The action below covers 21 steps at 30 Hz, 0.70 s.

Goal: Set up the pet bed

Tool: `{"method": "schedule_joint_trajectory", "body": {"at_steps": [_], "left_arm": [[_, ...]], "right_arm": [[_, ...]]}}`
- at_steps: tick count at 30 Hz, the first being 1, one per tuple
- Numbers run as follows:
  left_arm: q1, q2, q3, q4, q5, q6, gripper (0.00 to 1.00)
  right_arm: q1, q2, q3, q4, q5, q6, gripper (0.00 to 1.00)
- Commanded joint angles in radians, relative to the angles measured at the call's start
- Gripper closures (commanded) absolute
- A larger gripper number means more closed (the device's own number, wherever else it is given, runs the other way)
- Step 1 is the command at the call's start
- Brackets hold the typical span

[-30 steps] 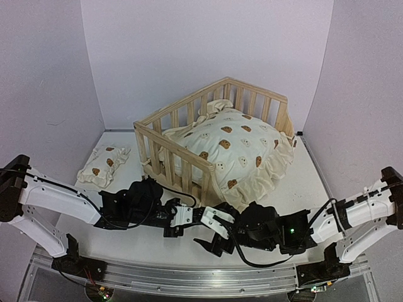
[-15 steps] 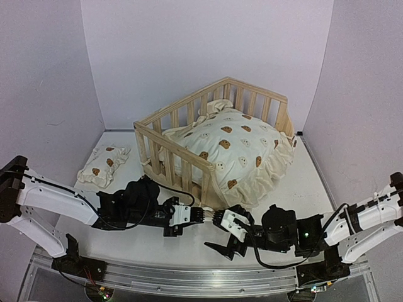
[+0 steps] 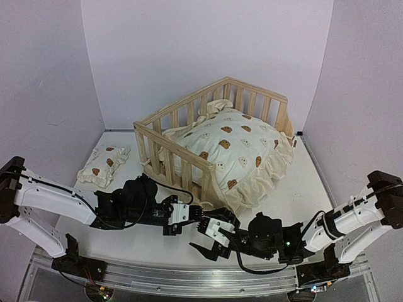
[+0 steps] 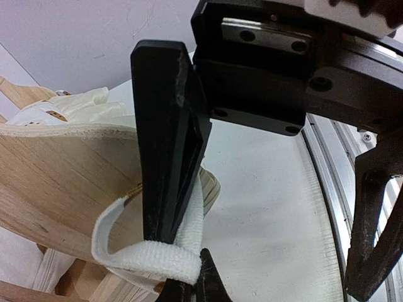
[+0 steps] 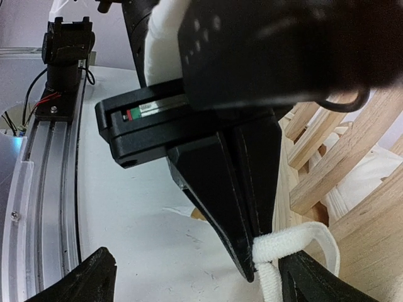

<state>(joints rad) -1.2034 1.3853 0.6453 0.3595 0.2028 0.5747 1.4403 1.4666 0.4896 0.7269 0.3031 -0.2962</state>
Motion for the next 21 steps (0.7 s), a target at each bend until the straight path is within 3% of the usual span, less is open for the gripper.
{"method": "schedule_joint_trajectory", "body": {"at_steps": [1, 5, 8, 16, 21], "left_arm": [[-0.008, -0.015, -0.004, 0.033, 0.057, -0.009, 1.00], [-0.006, -0.006, -0.002, 0.033, 0.068, -0.011, 1.00], [-0.002, 0.006, 0.002, 0.033, 0.063, -0.021, 1.00], [0.010, 0.015, -0.001, 0.033, 0.061, -0.045, 1.00], [0.016, 0.021, 0.003, 0.033, 0.093, -0.051, 1.00]], "right_arm": [[0.025, -0.008, 0.032, 0.112, 0.097, -0.041, 0.09], [0.036, -0.012, 0.033, 0.069, 0.120, -0.041, 0.10], [0.070, -0.044, 0.043, -0.054, 0.174, -0.011, 0.10], [0.092, -0.251, -0.023, -0.217, 0.154, 0.121, 0.11], [0.092, -0.233, 0.010, -0.203, 0.098, 0.009, 0.11]]}}
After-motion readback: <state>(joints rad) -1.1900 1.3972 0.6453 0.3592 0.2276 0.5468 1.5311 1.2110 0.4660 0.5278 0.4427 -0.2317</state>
